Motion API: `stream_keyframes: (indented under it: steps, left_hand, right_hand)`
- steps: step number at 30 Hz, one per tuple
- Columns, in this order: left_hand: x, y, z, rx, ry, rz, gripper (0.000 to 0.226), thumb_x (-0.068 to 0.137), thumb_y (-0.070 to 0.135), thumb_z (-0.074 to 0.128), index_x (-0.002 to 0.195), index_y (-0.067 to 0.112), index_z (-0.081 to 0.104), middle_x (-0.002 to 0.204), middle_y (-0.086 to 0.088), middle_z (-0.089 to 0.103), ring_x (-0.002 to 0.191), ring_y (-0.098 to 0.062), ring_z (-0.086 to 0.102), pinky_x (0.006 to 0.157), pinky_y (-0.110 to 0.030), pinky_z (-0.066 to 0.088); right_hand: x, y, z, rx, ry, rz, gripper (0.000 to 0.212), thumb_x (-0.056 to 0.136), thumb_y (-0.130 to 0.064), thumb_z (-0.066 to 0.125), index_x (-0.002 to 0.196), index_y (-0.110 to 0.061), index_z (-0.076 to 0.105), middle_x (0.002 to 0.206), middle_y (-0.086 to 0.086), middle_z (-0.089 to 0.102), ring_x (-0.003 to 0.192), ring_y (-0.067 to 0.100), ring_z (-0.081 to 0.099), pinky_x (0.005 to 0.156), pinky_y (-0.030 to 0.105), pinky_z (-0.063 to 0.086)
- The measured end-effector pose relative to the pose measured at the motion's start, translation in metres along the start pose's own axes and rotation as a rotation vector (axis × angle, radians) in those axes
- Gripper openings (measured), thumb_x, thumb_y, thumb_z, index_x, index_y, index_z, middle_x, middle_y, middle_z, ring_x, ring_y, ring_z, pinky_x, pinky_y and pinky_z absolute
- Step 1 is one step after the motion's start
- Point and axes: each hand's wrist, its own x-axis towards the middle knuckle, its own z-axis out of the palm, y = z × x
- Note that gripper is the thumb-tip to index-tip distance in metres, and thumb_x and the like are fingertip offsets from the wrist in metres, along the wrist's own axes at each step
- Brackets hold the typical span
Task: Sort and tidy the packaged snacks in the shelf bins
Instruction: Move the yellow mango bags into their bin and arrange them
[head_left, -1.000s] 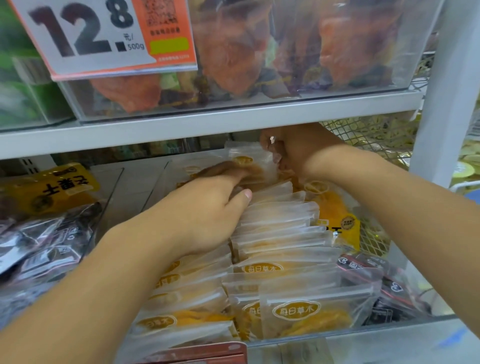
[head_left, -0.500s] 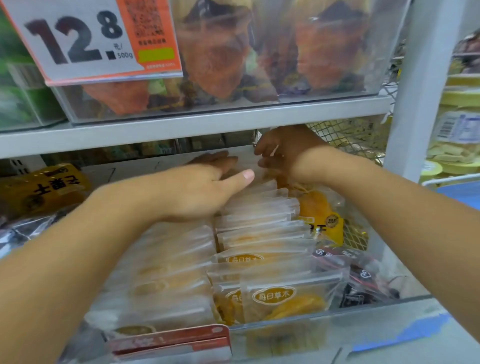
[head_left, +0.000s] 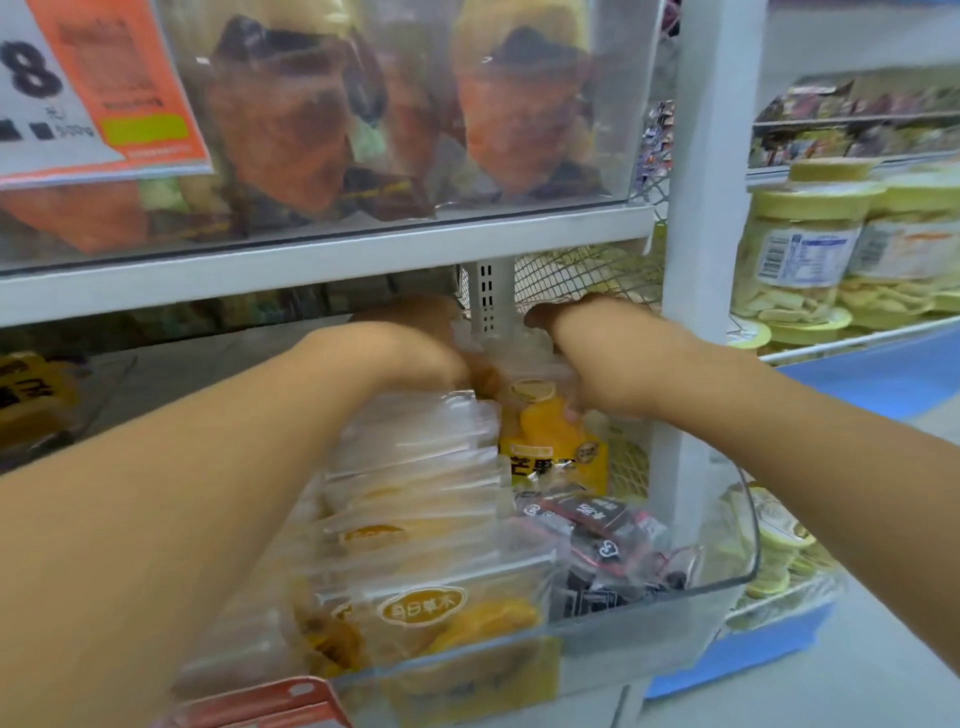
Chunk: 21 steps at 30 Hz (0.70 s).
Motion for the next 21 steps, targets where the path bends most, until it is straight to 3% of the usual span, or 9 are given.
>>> stream_keyframes:
  steps: [2, 4, 6, 8, 10, 13, 15, 18, 21]
  left_hand:
    - [0.005, -0.005, 0.002, -0.024, 0.099, -0.023, 0.077, 0.072, 0.061, 0.078, 0.135, 0.026, 0.051, 0.137, -0.001, 0.053, 0.116, -0.022, 0.054, 0.089, -0.027, 0.042]
    - [0.011, -0.009, 0.009, -0.062, 0.185, -0.025, 0.054, 0.071, 0.061, 0.079, 0.112, 0.031, 0.060, 0.124, 0.005, 0.058, 0.103, -0.017, 0.053, 0.084, -0.026, 0.039]
    - [0.014, -0.013, 0.013, -0.103, 0.264, -0.002, 0.032, 0.074, 0.046, 0.083, 0.089, 0.029, 0.062, 0.104, 0.012, 0.058, 0.093, -0.014, 0.052, 0.078, -0.024, 0.037]
    - [0.014, -0.017, 0.016, -0.122, 0.291, 0.015, 0.023, 0.077, 0.036, 0.083, 0.082, 0.028, 0.061, 0.092, 0.016, 0.051, 0.092, -0.014, 0.053, 0.077, -0.023, 0.036]
    - [0.015, -0.018, 0.015, -0.131, 0.294, 0.009, 0.022, 0.081, 0.038, 0.080, 0.084, 0.029, 0.061, 0.097, 0.012, 0.050, 0.091, -0.014, 0.051, 0.078, -0.023, 0.035]
    - [0.019, -0.019, 0.017, -0.165, 0.333, -0.006, 0.032, 0.080, 0.038, 0.081, 0.101, 0.031, 0.059, 0.110, 0.007, 0.053, 0.097, -0.017, 0.053, 0.081, -0.027, 0.039]
    - [0.020, -0.019, 0.018, -0.198, 0.369, 0.020, 0.034, 0.076, 0.033, 0.084, 0.097, 0.032, 0.056, 0.115, 0.004, 0.058, 0.102, -0.020, 0.056, 0.082, -0.029, 0.044]
    - [0.020, -0.020, 0.017, -0.208, 0.309, 0.034, 0.026, 0.074, 0.040, 0.084, 0.087, 0.030, 0.064, 0.109, 0.004, 0.061, 0.098, -0.020, 0.057, 0.078, -0.029, 0.043]
    - [0.020, -0.019, 0.017, -0.218, 0.215, 0.010, 0.023, 0.078, 0.052, 0.078, 0.092, 0.038, 0.066, 0.122, 0.006, 0.060, 0.112, -0.022, 0.058, 0.094, -0.033, 0.048]
  right_hand:
    - [-0.007, -0.001, 0.002, -0.012, 0.059, 0.006, 0.082, 0.067, -0.024, 0.091, 0.131, -0.019, 0.039, 0.102, 0.008, 0.066, 0.095, 0.032, 0.065, 0.074, 0.041, 0.056]
    - [-0.011, 0.000, 0.002, 0.006, 0.088, -0.002, 0.072, 0.065, -0.038, 0.091, 0.120, -0.020, 0.047, 0.101, 0.005, 0.065, 0.094, 0.029, 0.064, 0.072, 0.037, 0.055]
    - [-0.013, 0.000, -0.001, 0.100, 0.094, -0.023, 0.063, 0.072, -0.055, 0.082, 0.120, -0.024, 0.056, 0.109, 0.001, 0.066, 0.103, 0.025, 0.062, 0.081, 0.037, 0.055]
    - [-0.011, -0.003, -0.003, 0.183, 0.098, -0.050, 0.066, 0.078, -0.069, 0.067, 0.127, -0.026, 0.060, 0.121, 0.000, 0.067, 0.112, 0.023, 0.061, 0.092, 0.038, 0.053]
    - [-0.003, -0.007, -0.007, 0.185, 0.038, -0.035, 0.068, 0.082, -0.073, 0.057, 0.125, -0.021, 0.065, 0.123, 0.003, 0.068, 0.111, 0.024, 0.061, 0.093, 0.036, 0.051]
    - [0.008, -0.007, -0.017, 0.182, -0.142, 0.013, 0.059, 0.086, -0.069, 0.055, 0.108, -0.017, 0.073, 0.108, 0.005, 0.071, 0.102, 0.023, 0.064, 0.083, 0.028, 0.052]
    - [0.009, -0.005, -0.022, 0.148, -0.155, 0.000, 0.047, 0.088, -0.061, 0.059, 0.096, -0.018, 0.076, 0.096, 0.002, 0.071, 0.094, 0.021, 0.065, 0.071, 0.024, 0.050]
    - [0.006, -0.003, -0.019, 0.002, -0.136, -0.059, 0.035, 0.090, -0.048, 0.067, 0.091, -0.013, 0.070, 0.088, 0.003, 0.064, 0.089, 0.023, 0.059, 0.071, 0.027, 0.045]
    - [0.000, 0.000, -0.017, 0.004, -0.176, -0.107, 0.024, 0.086, -0.038, 0.075, 0.075, -0.019, 0.065, 0.065, -0.005, 0.055, 0.069, 0.017, 0.053, 0.061, 0.027, 0.040]
